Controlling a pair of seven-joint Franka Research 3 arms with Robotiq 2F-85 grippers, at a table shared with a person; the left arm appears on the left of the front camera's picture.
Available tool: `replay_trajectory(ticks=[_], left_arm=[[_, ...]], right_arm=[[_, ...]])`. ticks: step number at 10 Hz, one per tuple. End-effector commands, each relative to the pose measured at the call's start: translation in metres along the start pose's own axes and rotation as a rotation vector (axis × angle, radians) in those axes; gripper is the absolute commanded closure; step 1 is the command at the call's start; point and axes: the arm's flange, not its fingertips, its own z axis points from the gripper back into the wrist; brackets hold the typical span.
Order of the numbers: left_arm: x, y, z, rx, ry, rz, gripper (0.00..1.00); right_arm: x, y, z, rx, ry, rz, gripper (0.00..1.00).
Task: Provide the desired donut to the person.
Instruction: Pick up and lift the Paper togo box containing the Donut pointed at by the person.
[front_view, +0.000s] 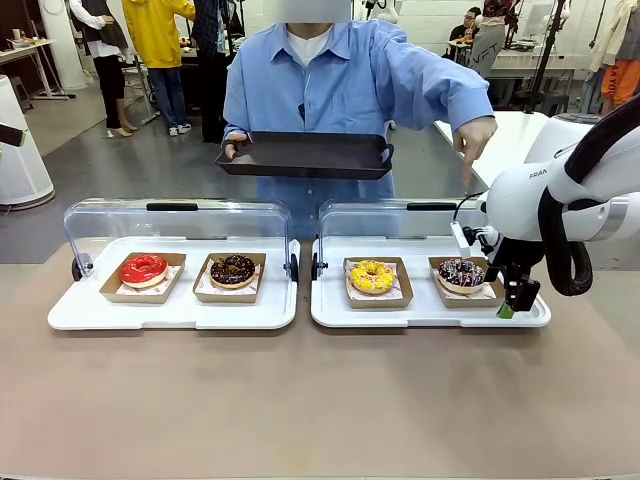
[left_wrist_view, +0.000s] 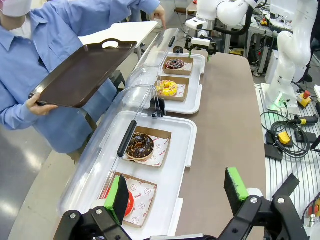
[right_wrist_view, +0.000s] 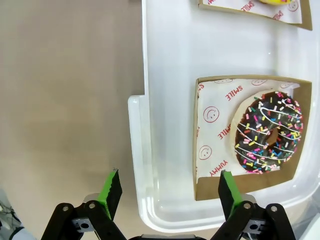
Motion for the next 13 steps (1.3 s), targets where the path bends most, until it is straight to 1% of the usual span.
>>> replay_trajectory(ticks=[1, 4, 9, 13], left_arm=[[0.001, 0.000, 0.001, 0.003, 0.000, -0.003, 0.00], [0.001, 0.000, 0.001, 0.003, 0.000, -0.003, 0.00], [0.001, 0.000, 0.001, 0.003, 0.000, -0.003, 0.00], [0.001, 0.000, 0.001, 0.003, 0.000, -0.003, 0.00]], right_arm=[[-0.006, -0.004, -0.007, 0.013, -0.016, 0.027, 0.00], [-0.019, -0.019, -0.018, 0.032, -0.037, 0.017, 0.00], [-0.030, -0.034, -0.024, 0.044, -0.064, -0.005, 0.00], [-0.034, -0.039, -0.027, 0.038, -0.085, -0.016, 0.00]])
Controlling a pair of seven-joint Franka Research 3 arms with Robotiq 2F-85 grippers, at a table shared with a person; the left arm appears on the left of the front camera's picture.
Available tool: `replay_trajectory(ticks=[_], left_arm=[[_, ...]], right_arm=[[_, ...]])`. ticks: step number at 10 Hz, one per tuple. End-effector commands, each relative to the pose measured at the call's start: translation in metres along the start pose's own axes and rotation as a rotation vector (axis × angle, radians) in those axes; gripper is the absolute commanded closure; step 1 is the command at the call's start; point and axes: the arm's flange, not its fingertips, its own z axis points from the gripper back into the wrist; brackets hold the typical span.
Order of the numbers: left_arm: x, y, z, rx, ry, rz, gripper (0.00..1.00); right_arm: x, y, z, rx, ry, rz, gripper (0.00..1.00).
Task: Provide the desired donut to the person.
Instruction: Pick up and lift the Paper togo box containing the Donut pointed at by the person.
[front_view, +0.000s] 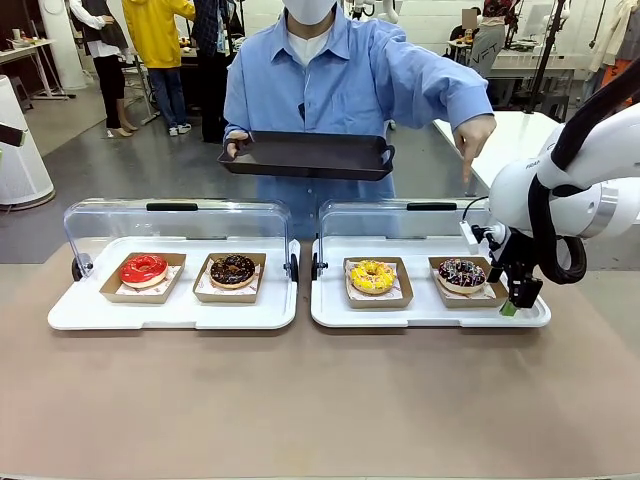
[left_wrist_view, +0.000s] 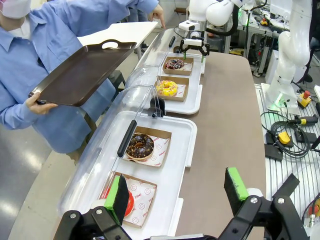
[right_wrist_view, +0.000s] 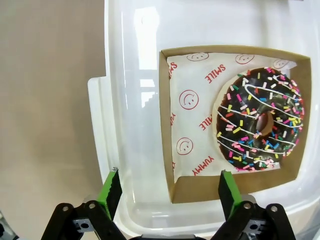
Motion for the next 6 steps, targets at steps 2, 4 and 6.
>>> replay_trajectory(ticks=[2, 4, 6], left_arm=[[0.0009, -0.0003, 0.0014, 0.003, 0.000, -0.003, 0.00], [0.0009, -0.0003, 0.0014, 0.003, 0.000, -0.003, 0.00], [0.0009, -0.0003, 0.0014, 0.003, 0.000, -0.003, 0.00]], right_arm=[[-0.0044, -0.0052, -0.0031, -0.012, -0.047, 0.028, 0.58], [-0.0047, -0.0053, -0.0034, -0.019, -0.048, 0.027, 1.00], [-0.0057, -0.0052, -0.0044, -0.017, -0.047, 0.026, 1.00]])
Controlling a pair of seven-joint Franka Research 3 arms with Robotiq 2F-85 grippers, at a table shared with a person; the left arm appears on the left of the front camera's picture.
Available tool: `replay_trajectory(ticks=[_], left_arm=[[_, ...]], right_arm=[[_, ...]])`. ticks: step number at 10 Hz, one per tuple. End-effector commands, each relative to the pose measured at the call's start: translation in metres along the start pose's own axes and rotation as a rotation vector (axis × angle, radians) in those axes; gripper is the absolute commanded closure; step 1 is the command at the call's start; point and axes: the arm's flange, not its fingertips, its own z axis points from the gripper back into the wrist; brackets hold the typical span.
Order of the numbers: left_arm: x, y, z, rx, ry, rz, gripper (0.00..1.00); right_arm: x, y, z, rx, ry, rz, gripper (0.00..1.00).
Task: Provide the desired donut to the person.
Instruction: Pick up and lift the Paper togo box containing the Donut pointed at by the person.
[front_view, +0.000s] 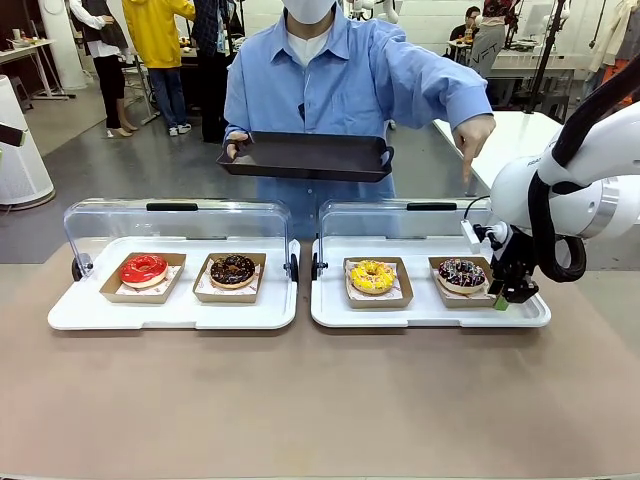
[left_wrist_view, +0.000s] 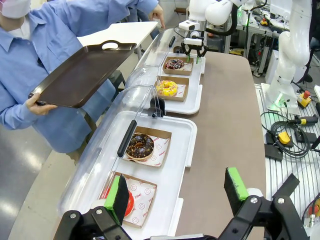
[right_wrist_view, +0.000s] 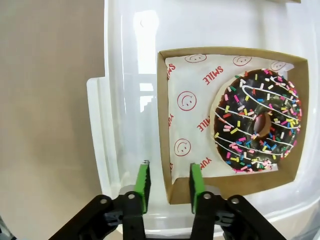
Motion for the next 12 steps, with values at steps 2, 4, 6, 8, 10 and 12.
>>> replay_trajectory(ticks=[2, 4, 6, 8, 10, 12], left_arm=[[0.001, 0.000, 0.001, 0.003, 0.000, -0.003, 0.00], [0.001, 0.000, 0.001, 0.003, 0.000, -0.003, 0.00], [0.001, 0.000, 0.001, 0.003, 0.000, -0.003, 0.00], [0.001, 0.000, 0.001, 0.003, 0.000, -0.003, 0.00], [0.001, 0.000, 0.001, 0.003, 0.000, -0.003, 0.00], [0.001, 0.000, 0.001, 0.003, 0.000, -0.003, 0.00]], right_arm=[[-0.004, -0.005, -0.005, -0.008, -0.032, 0.014, 1.00], [-0.005, -0.004, -0.006, -0.004, -0.035, 0.014, 1.00], [-0.005, -0.004, -0.006, -0.003, -0.037, 0.018, 1.00], [-0.003, 0.000, -0.004, -0.009, -0.029, 0.030, 1.00], [0.007, 0.013, 0.008, -0.018, -0.004, 0.045, 1.00], [0.031, 0.038, 0.040, -0.051, 0.029, 0.095, 1.00]])
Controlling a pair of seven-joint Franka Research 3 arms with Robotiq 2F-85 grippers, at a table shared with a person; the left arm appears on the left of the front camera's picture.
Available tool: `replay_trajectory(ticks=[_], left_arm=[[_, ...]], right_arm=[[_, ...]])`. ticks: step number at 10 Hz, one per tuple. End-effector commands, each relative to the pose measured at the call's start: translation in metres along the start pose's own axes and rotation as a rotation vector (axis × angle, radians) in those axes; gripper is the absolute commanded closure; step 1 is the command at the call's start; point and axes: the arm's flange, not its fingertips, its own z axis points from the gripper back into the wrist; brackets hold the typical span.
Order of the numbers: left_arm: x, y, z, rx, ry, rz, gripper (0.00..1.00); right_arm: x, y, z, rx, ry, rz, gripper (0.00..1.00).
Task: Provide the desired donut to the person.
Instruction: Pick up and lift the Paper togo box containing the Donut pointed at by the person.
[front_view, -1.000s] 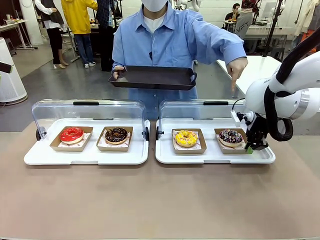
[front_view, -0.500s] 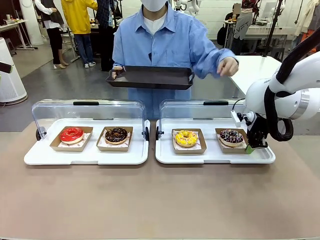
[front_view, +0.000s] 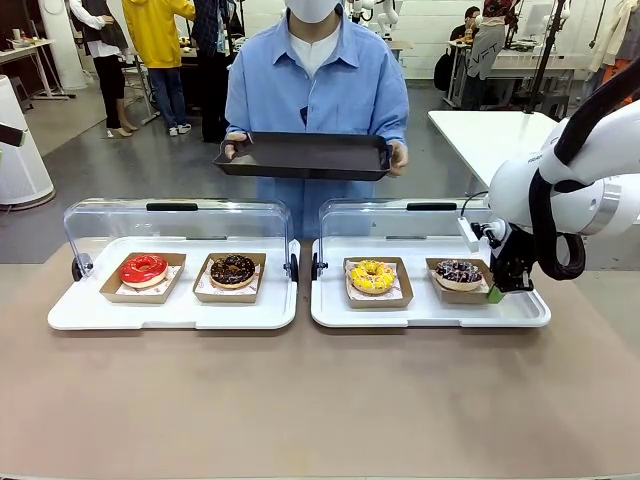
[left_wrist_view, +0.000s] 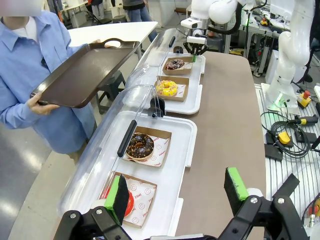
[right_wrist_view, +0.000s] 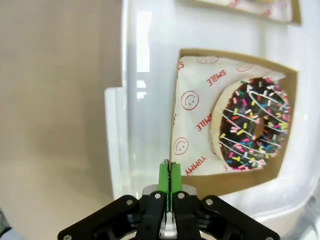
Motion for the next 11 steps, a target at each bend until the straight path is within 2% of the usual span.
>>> replay_trajectory(ticks=[1, 6, 9, 11], left_arm=[[0.001, 0.000, 0.001, 0.003, 0.000, -0.003, 0.00], [0.001, 0.000, 0.001, 0.003, 0.000, -0.003, 0.00], [0.001, 0.000, 0.001, 0.003, 0.000, -0.003, 0.00], [0.001, 0.000, 0.001, 0.003, 0.000, -0.003, 0.00]], right_arm=[[0.024, 0.034, 0.036, -0.026, 0.037, 0.035, 1.00], [0.090, 0.095, 0.151, -0.031, 0.182, 0.047, 1.00], [0.119, 0.117, 0.226, -0.037, 0.180, 0.026, 1.00], [0.132, 0.112, 0.265, -0.074, 0.169, -0.020, 1.00]])
